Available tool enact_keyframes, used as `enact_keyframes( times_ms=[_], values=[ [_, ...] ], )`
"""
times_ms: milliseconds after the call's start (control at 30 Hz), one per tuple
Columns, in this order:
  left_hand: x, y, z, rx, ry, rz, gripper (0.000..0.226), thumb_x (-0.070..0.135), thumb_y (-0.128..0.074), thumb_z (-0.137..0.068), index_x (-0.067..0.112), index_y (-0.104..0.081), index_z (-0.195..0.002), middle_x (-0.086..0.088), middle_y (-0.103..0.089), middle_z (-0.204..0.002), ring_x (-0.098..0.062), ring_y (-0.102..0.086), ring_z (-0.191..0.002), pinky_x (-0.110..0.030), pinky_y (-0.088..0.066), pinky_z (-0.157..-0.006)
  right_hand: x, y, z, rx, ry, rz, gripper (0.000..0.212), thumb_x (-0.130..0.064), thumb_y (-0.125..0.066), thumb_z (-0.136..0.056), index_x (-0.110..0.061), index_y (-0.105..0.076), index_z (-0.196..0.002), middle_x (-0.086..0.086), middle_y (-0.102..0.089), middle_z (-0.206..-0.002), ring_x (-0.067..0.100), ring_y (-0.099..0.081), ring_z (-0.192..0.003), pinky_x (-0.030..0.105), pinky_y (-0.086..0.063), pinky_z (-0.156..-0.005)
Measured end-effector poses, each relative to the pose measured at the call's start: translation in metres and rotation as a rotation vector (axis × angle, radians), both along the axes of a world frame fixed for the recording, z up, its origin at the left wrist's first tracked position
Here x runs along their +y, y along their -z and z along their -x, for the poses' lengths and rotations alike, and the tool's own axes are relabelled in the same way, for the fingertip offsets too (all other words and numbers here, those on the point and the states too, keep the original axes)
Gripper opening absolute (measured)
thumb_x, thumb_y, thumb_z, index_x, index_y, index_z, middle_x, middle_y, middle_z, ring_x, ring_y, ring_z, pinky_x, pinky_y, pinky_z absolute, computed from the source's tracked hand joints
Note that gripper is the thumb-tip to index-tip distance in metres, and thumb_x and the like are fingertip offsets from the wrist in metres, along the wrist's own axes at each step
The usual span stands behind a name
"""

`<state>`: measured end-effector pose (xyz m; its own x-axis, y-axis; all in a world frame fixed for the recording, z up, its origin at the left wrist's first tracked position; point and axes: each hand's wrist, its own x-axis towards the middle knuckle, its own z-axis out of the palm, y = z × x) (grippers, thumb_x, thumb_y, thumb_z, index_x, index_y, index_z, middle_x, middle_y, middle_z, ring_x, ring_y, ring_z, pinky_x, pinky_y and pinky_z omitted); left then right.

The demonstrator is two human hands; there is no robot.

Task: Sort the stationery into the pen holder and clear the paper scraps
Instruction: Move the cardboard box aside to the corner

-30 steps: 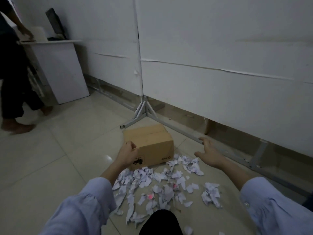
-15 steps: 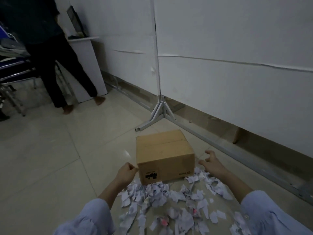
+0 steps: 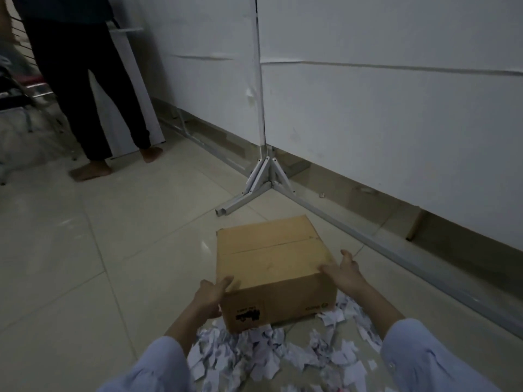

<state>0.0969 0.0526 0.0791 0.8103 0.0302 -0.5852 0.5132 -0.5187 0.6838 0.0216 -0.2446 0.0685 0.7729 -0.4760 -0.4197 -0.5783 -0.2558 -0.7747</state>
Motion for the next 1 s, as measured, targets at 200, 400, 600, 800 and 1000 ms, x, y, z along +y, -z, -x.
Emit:
enact_keyframes(
  times_ms=[200,400,600,800,1000],
  values=[
    [-0.004,0.017,-0.025,0.186,0.036,0.151,0.069,0.060,-0.062,-0.078,0.011,-0.046,-0.124,-0.008,-0.051,-0.121,-0.026,-0.053,-0.105,-0.034,-0.051,-0.068,0.002,0.028,-0.028,0.008,0.105,0.005,0.090,-0.046,-0.066,-0.083,-0.009,-0.017,-0.148,0.018,-0.037,-0.147,0.036,-0.044,-0.127,0.039,-0.043,-0.094],
    [0.004,0.043,-0.034,0.223,0.069,0.302,0.064,0.054,-0.062,-0.081,0.013,-0.050,-0.128,-0.009,-0.058,-0.120,-0.026,-0.056,-0.108,-0.036,-0.054,-0.080,0.009,0.044,-0.026,-0.040,0.203,-0.033,0.069,-0.052,-0.067,-0.080,-0.013,-0.045,-0.132,0.011,-0.055,-0.128,0.031,-0.055,-0.106,0.043,-0.051,-0.089],
    [0.008,0.048,-0.037,0.096,0.063,0.244,0.065,0.059,-0.062,-0.078,0.012,-0.048,-0.122,-0.005,-0.058,-0.102,-0.020,-0.058,-0.088,-0.024,-0.054,-0.049,0.019,0.037,-0.014,-0.101,0.245,-0.013,0.060,-0.050,-0.067,-0.080,-0.014,-0.053,-0.126,0.009,-0.058,-0.121,0.026,-0.053,-0.097,0.049,-0.051,-0.091],
    [0.015,0.044,-0.022,0.032,0.097,0.206,0.060,0.061,-0.060,-0.079,0.015,-0.048,-0.115,-0.004,-0.059,-0.101,-0.020,-0.059,-0.085,-0.024,-0.052,-0.046,0.031,0.030,0.009,-0.128,0.298,-0.048,0.058,-0.049,-0.069,-0.079,-0.017,-0.054,-0.125,0.002,-0.053,-0.105,0.025,-0.051,-0.094,0.040,-0.054,-0.075],
    [0.022,0.033,-0.014,-0.029,0.098,0.180,0.071,0.061,-0.058,-0.080,0.010,-0.046,-0.129,-0.011,-0.057,-0.116,-0.027,-0.060,-0.098,-0.031,-0.057,-0.062,0.039,0.017,0.012,-0.173,0.301,-0.037,0.058,-0.048,-0.070,-0.080,-0.017,-0.055,-0.126,0.002,-0.054,-0.105,0.024,-0.052,-0.094,0.042,-0.054,-0.081]
  ],
)
